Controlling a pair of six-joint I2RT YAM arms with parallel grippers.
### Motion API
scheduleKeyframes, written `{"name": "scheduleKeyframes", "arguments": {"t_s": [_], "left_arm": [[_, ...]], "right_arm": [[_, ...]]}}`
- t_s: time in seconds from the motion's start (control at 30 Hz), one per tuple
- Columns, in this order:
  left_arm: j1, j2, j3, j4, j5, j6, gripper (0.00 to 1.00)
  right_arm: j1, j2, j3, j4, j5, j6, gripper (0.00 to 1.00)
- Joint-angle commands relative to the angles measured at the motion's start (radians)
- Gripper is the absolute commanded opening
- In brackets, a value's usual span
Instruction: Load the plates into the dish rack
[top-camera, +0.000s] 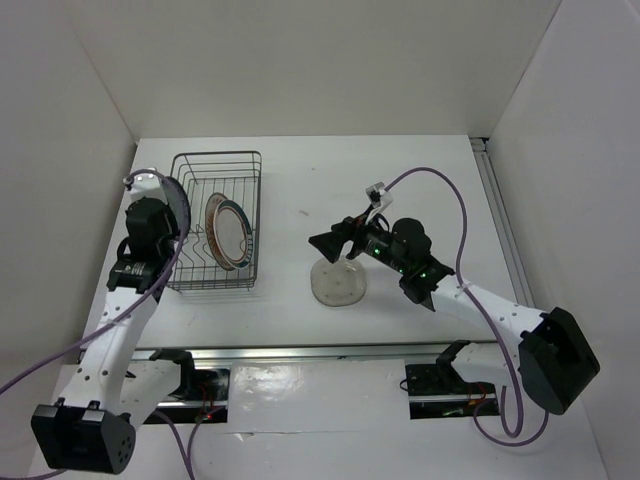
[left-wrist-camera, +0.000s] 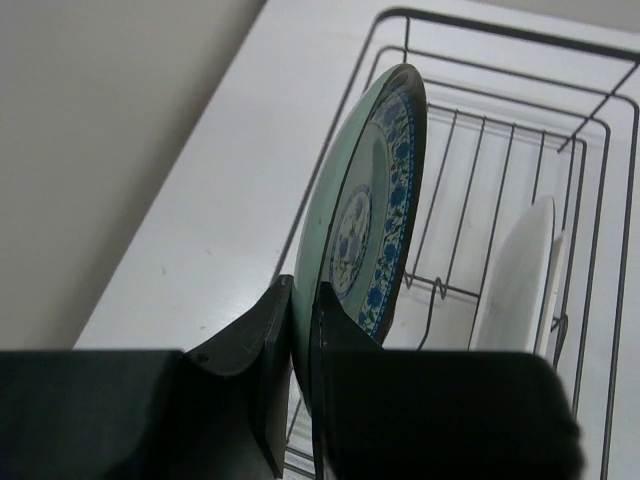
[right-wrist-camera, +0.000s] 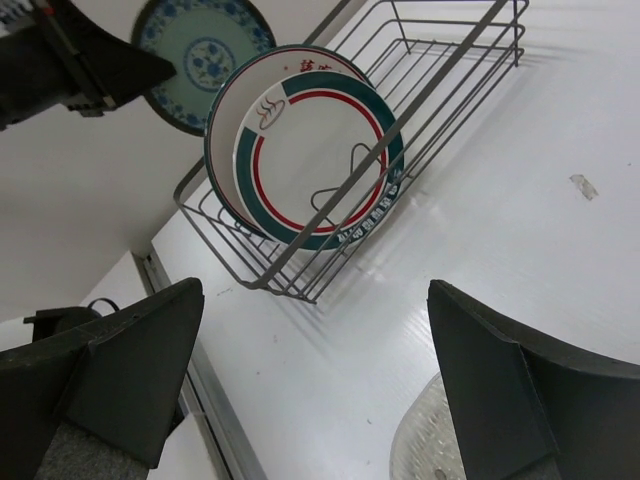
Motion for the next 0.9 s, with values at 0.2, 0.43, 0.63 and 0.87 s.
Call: {"name": "scheduleKeyframes", "arguments": {"t_s": [0.2,0.43,0.63,0.87], "left_arm": [[0.026,0.09,-0.026,0.132,0.146,-0.016,0.0],[0.026,0.118,-0.037,0.132,0.123,-0.016,0.0],[0.026,0.157,-0.037,0.114,0.135,-0.016,0.0],[0.026,0.196,-0.024,0.077,0.124,-0.039,0.11]], "right_arm": [[-0.015,-0.051,-0.012,-0.008,-0.001,-0.033,1.0],[-0.024,-0.08,-0.012,-0.027,-0.001,-0.044,1.0],[-0.024,-0.1,-0.021,-0.036,-0.001,-0.053,1.0],[-0.034,-0.1,-0.021,-0.036,0.008,-0.053,1.0]]}}
